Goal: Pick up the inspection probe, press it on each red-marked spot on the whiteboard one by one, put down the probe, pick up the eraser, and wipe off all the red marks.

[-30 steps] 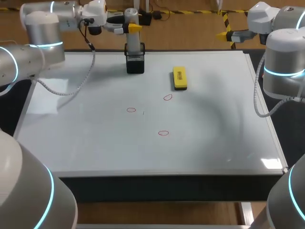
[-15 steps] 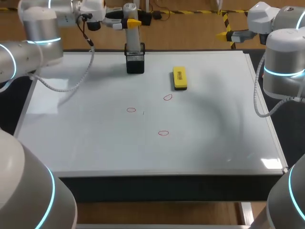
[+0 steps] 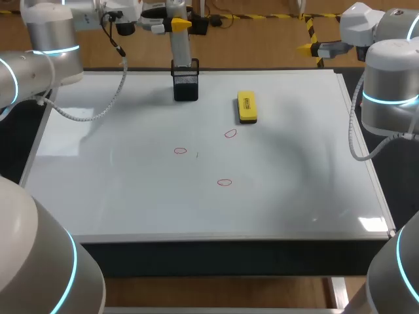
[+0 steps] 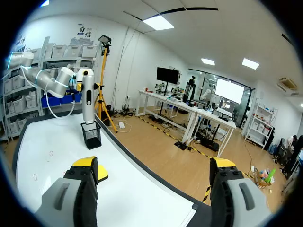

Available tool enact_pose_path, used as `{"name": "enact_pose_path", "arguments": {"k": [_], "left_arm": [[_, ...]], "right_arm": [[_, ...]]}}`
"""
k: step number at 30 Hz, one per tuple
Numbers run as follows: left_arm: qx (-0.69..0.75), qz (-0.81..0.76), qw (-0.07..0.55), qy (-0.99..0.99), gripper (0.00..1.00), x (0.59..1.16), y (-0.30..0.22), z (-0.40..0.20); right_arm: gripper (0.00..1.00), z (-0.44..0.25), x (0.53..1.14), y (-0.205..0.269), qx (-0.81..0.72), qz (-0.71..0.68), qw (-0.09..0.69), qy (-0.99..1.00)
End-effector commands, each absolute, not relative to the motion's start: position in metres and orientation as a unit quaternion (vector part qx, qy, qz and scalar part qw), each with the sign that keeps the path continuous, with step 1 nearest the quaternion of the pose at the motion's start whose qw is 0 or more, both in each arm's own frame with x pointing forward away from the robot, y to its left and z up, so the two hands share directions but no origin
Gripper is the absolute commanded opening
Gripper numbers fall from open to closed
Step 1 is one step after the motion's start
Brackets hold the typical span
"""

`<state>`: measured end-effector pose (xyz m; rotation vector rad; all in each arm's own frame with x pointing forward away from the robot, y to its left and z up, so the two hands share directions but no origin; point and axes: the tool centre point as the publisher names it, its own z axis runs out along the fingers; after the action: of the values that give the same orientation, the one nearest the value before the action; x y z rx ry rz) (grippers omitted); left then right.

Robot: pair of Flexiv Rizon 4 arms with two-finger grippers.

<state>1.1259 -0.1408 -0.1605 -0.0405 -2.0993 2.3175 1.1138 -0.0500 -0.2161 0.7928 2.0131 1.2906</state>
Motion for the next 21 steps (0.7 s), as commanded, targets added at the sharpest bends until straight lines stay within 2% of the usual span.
{"name": "enact_pose_path", "arguments": {"k": [1, 21], "left_arm": [[-0.008, 0.740, 0.000, -0.673, 0.00, 1.117, -0.133, -0.154], [0.005, 0.723, -0.025, -0.691, 0.00, 1.074, -0.081, -0.160]], "right_arm": [[1.00, -0.216, 1.114, -0.050, 0.300, 0.488, 0.306, 0.761], [1.00, -0.216, 1.114, -0.050, 0.300, 0.488, 0.306, 0.761]]}}
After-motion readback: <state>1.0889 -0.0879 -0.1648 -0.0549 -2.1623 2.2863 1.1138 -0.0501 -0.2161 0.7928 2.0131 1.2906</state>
